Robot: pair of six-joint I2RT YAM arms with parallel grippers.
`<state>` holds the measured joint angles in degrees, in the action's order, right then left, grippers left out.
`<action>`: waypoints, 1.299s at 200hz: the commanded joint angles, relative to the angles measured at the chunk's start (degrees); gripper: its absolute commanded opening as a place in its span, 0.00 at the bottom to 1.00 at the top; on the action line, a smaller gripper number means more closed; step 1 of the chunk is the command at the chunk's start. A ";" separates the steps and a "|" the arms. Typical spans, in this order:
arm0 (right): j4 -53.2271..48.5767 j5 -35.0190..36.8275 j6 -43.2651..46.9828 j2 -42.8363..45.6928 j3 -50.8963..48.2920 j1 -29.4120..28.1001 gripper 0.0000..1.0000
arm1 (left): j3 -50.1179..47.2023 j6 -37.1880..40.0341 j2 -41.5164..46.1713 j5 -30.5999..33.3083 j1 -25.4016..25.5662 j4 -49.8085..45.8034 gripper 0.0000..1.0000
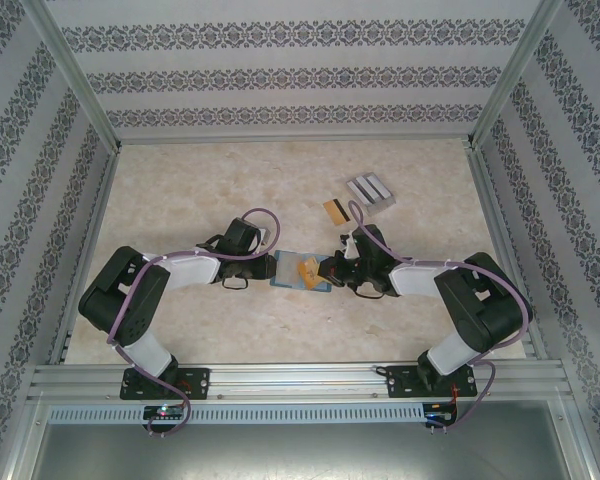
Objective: Put the credit cards into the card holder
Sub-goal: Insert the credit card into the card slot.
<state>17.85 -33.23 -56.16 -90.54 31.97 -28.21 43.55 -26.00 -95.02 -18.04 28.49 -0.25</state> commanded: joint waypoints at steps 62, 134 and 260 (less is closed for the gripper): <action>3.16 8.10 -4.68 -2.19 0.45 -2.44 0.00 | 0.28 -1.08 -1.12 -0.53 -0.74 -1.68 0.27; 5.40 8.54 -7.41 -6.93 4.31 -6.32 0.20 | 0.50 -0.99 -1.27 -0.60 -0.78 -2.05 0.25; -0.43 14.21 -6.45 -5.74 6.17 -7.78 0.00 | 0.41 -1.64 -0.82 -0.49 -0.77 -1.97 0.15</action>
<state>19.05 -23.33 -61.56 -95.77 37.21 -34.28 43.55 -26.83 -95.11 -18.61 28.38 -0.30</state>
